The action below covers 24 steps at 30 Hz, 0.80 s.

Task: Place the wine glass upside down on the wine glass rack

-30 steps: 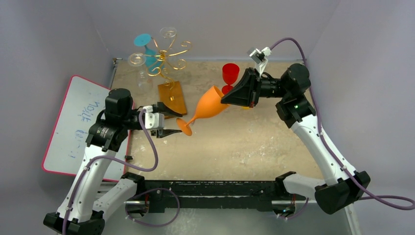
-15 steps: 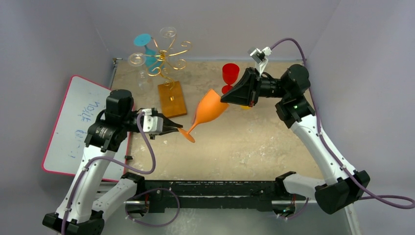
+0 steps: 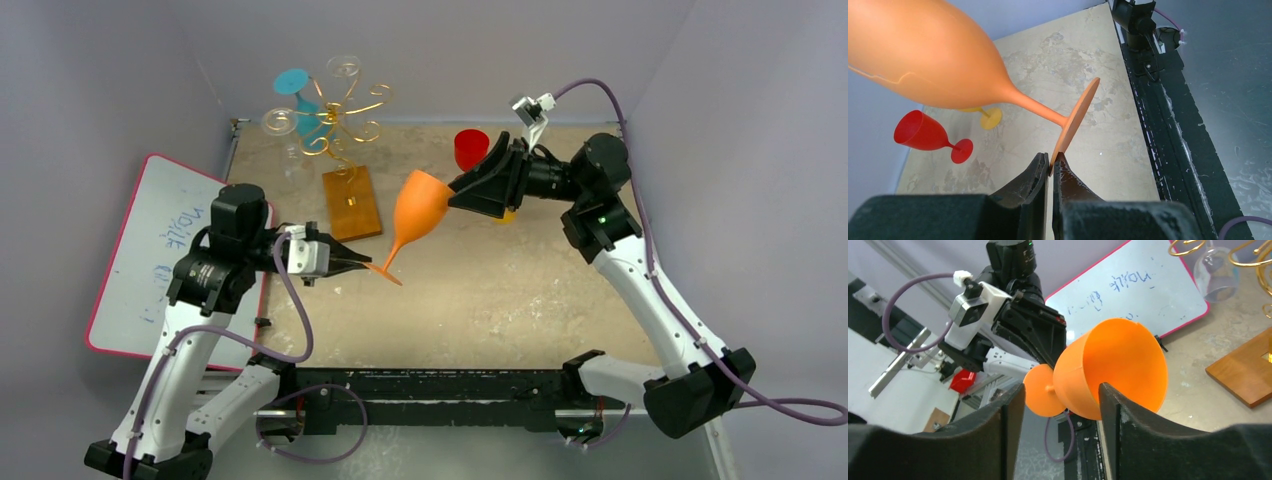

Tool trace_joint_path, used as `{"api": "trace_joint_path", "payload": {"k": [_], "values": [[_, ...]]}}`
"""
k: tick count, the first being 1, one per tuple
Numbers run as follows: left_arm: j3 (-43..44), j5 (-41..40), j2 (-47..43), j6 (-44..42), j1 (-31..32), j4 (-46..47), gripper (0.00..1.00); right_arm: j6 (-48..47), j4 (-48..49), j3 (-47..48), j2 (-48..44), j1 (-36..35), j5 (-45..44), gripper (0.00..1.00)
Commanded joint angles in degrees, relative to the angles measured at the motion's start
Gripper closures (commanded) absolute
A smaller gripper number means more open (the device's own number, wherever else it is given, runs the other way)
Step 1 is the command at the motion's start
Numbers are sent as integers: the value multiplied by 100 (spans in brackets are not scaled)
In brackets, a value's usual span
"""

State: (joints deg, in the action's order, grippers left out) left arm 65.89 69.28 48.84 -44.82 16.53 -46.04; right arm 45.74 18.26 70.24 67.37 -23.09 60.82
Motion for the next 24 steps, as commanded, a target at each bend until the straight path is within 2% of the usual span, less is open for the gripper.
{"api": "trace_joint_path", "payload": {"k": [1, 5, 7, 8, 14, 16, 20, 24], "values": [[287, 16, -28, -115, -28, 122, 100, 230, 127, -47, -275, -29, -504, 34], [309, -139, -33, 8, -28, 131, 100, 215, -75, -25, -424, -20, -1023, 15], [312, -156, -64, 59, -32, 185, 100, 147, -191, -10, -475, -12, -1160, 3], [316, -163, -70, 118, -28, 244, 100, 118, -248, -10, -493, -11, -1208, 0], [298, -400, -68, 411, -28, 495, 100, -19, -580, 34, -608, -8, -1453, 0], [286, -420, -83, 760, -32, 786, 100, -161, -781, 122, -656, -10, -1570, 0], [235, -746, -177, 1913, -29, 1789, 100, -432, -1163, 331, -746, -3, -1865, 0], [-135, -1799, -411, 3990, -28, 3611, 100, -599, -1403, 411, -825, 0, -2158, 0]]}}
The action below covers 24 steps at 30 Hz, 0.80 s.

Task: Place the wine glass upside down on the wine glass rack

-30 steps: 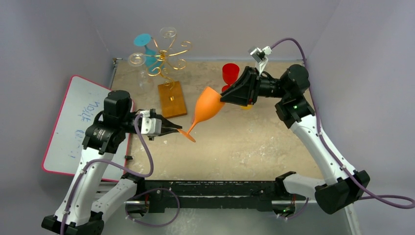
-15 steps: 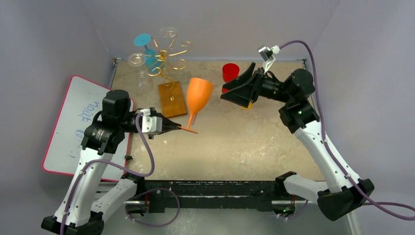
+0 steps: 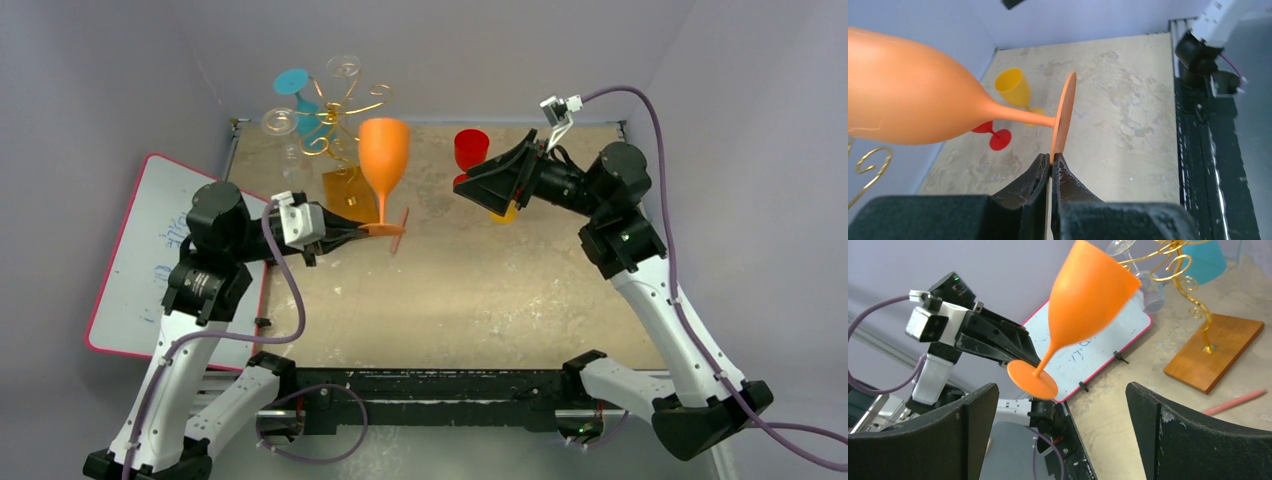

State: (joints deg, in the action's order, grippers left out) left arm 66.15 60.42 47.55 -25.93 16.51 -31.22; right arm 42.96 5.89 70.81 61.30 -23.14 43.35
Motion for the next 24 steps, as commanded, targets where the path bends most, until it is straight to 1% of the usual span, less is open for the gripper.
{"api": "trace_joint_path", "payload": {"k": [1, 4, 6, 10, 12, 15, 17, 20, 24], "values": [[-222, -1124, -316, 2491, -25, 2460, 100, -323, -184, 347, -232, 5, -468, 0], [-249, -1549, -319, 3486, -30, 3092, 100, -350, -271, 342, -225, 4, -558, 0], [-211, -1993, -314, 4107, -26, 3366, 100, -401, -361, 361, -224, 2, -602, 0], [-172, -2887, -445, 5278, -26, 3568, 100, -564, -599, 438, -194, 3, -789, 0], [-141, -3271, -519, 5680, -25, 3500, 100, -575, -632, 452, -170, 2, -830, 0], [101, -3877, -550, 6299, -30, 2951, 100, -556, -621, 422, -136, 2, -820, 0], [406, -4220, -466, 6662, -31, 2224, 100, -561, -620, 377, -128, 5, -845, 0], [808, -4546, -306, 7208, -25, 1300, 100, -648, -673, 370, -115, 2, -913, 0], [1004, -4938, -284, 7783, -26, 507, 100, -791, -787, 460, -21, 3, -1010, 0]]}}
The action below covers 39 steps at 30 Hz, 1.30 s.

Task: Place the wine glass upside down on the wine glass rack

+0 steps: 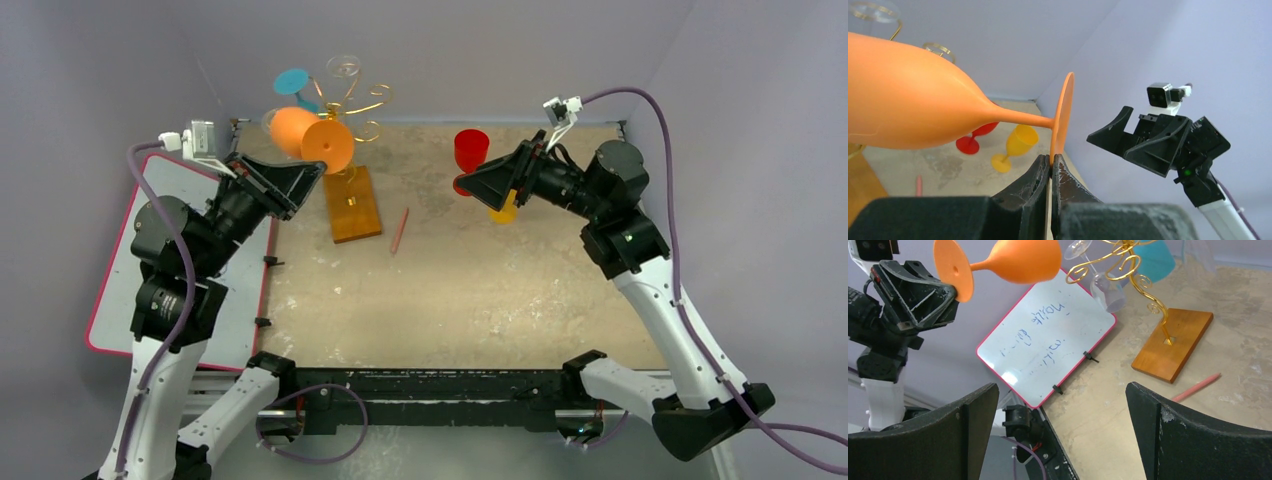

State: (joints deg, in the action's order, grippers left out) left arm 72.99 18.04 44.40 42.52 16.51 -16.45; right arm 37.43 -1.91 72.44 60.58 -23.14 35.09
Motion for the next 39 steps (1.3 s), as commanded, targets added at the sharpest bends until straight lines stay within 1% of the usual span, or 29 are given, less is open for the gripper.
{"api": "trace_joint_path", "payload": {"k": [1, 7, 11, 15, 17, 18, 22, 26, 36, 39], "values": [[393, -865, 21, 1033, -25, -1200, 100, -251, -4, 318, 77, 5, -184, 0], [530, -1179, -146, 1671, -26, -1799, 100, -260, 48, 251, 100, 2, -158, 0], [501, -1192, -17, 1785, -33, -2309, 100, -232, 111, 187, 65, 2, -145, 0], [346, -1096, 95, 1934, -29, -2304, 100, -311, 52, 215, 11, 3, -170, 0], [263, -1187, 145, 2083, -26, -2263, 100, -357, 15, 226, -22, 2, -223, 0], [196, -1233, 174, 2218, -26, -2187, 100, -363, 8, 214, -40, 6, -236, 0], [-187, -895, 324, 2808, -26, -1479, 100, -377, 7, 166, -79, 9, -259, 0], [-324, -766, 551, 3314, -25, -949, 100, -430, -11, 188, -119, 2, -272, 0], [-133, -830, 1298, 3650, -25, -291, 100, -648, -169, 252, -261, 2, -512, 0], [-60, -1008, 1390, 3785, -30, -161, 100, -659, -168, 216, -304, 6, -545, 0]]}}
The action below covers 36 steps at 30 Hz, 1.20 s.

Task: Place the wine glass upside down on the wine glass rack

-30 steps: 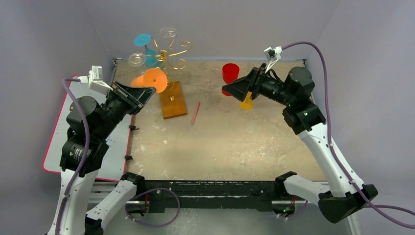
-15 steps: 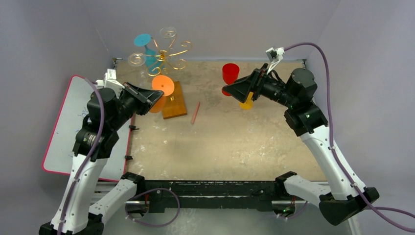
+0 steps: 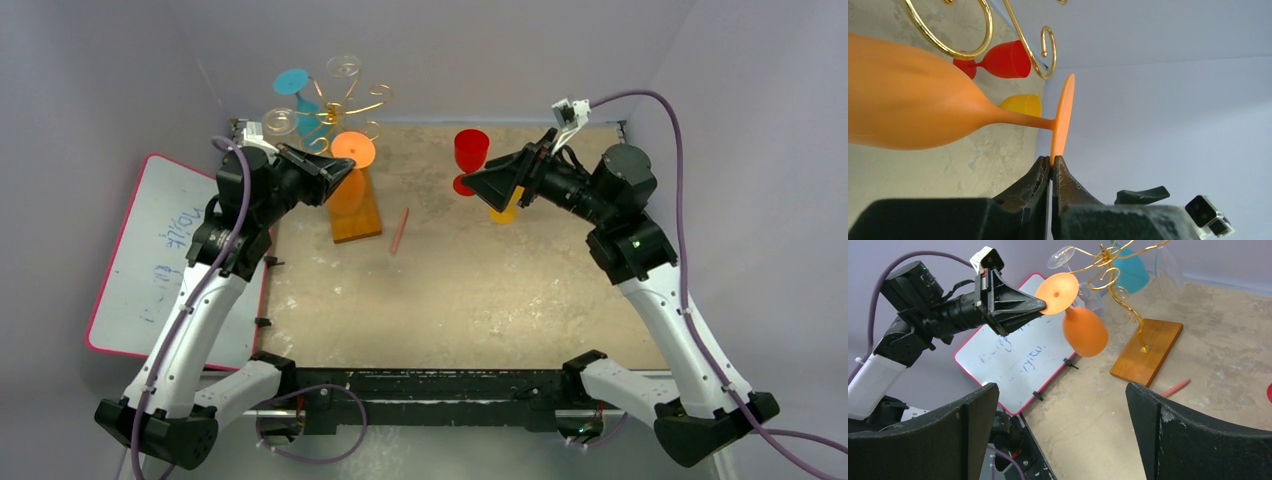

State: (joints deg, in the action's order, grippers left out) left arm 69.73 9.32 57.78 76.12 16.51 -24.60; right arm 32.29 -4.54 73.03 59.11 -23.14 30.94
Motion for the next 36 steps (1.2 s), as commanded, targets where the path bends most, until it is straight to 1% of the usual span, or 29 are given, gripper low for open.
{"api": "trace_joint_path", "payload": {"k": [1, 6, 12, 24, 36], "values": [[283, -205, 58, 472, -30, 705, 100, -147, 99, 144, -169, 3, -129, 0], [390, -692, 102, 635, -31, 678, 100, -64, 165, 75, -244, 2, -141, 0], [483, -1186, 168, 604, -25, 659, 100, -218, -19, 147, -325, 7, -242, 0], [607, -1639, 485, 701, -34, 812, 100, -191, -64, 187, -343, 2, -284, 0], [604, -2163, 548, 759, -35, 824, 100, -199, -120, 192, -454, 2, -372, 0]]}}
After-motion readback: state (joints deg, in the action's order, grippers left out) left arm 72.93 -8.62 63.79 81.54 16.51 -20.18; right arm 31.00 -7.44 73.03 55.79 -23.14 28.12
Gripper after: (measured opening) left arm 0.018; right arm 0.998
